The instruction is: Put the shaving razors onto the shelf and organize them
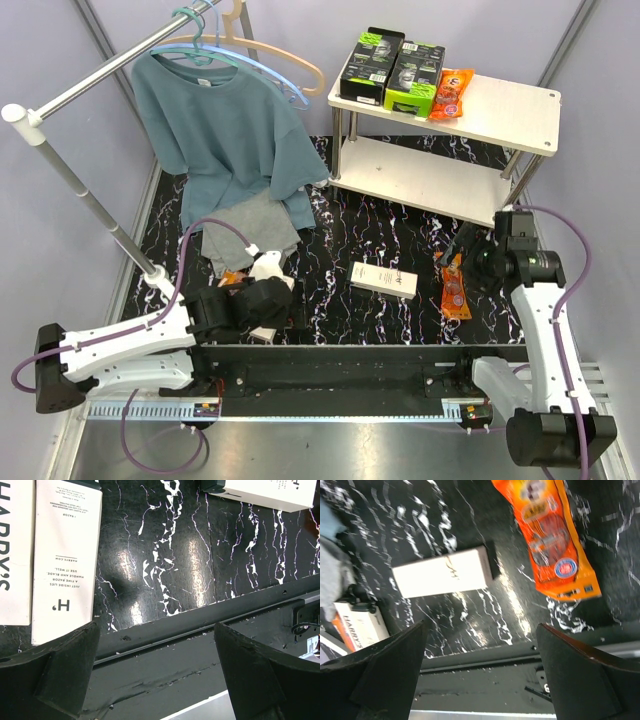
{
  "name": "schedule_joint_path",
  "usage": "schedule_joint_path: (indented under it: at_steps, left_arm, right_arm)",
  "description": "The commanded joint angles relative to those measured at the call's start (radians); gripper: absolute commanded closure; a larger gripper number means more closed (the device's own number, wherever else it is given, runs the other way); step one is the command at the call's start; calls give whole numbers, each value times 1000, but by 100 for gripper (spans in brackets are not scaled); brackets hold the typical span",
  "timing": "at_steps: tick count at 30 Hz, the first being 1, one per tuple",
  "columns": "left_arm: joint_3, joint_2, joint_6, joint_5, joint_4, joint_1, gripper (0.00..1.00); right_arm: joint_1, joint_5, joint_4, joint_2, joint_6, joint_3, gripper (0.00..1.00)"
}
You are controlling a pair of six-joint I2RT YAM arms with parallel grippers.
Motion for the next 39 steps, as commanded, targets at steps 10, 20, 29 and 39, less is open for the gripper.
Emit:
schedule_joint_path:
  at_steps: [10, 20, 29, 39]
  left_arm:
    - [-1, -11, -9, 16, 50, 2, 1]
    - [-10, 3, -4, 21, 62, 2, 1]
    - [-21, 6, -4, 18, 65, 2, 1]
    - [-24, -3, -1, 16, 67, 2, 1]
  right_arm:
    - [3, 80, 1, 90, 46, -42, 2]
    - [6, 144, 98, 278, 34, -68, 11]
    - [6, 178, 162, 484, -14, -57, 14]
    - [6, 214, 196, 622, -46, -27, 24]
